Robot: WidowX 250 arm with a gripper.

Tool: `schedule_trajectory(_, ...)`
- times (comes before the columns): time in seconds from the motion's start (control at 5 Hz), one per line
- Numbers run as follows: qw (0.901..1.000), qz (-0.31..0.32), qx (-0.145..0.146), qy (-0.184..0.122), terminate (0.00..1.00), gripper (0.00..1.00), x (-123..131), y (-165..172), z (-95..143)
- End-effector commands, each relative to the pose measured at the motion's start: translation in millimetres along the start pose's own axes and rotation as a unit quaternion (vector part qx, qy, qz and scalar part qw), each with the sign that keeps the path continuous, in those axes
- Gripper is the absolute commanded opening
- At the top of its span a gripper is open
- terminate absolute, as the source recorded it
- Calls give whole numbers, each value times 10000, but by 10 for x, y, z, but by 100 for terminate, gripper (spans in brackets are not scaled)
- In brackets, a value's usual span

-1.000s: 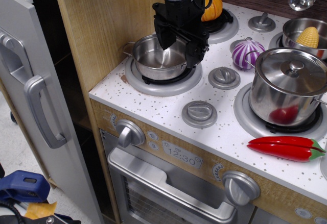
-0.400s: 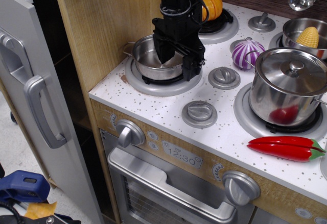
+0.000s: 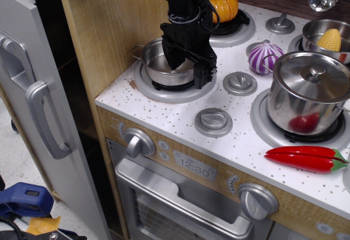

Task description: Pick up pan from stove

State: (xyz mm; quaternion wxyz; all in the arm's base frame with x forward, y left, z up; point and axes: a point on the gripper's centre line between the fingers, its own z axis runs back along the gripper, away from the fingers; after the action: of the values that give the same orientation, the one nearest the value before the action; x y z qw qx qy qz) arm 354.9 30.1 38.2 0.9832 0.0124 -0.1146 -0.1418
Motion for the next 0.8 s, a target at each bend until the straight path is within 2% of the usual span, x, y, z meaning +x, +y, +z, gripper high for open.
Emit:
schedule_trajectory(0.0, 9996, 19, 158, -218, 0, 100, 25, 65, 4)
schedule_trajectory(0.2, 9996, 65, 130, -247, 0, 0, 14, 57, -34)
schedule_trajectory(0.6, 9990, -128, 290, -317, 0, 0, 29, 90, -1)
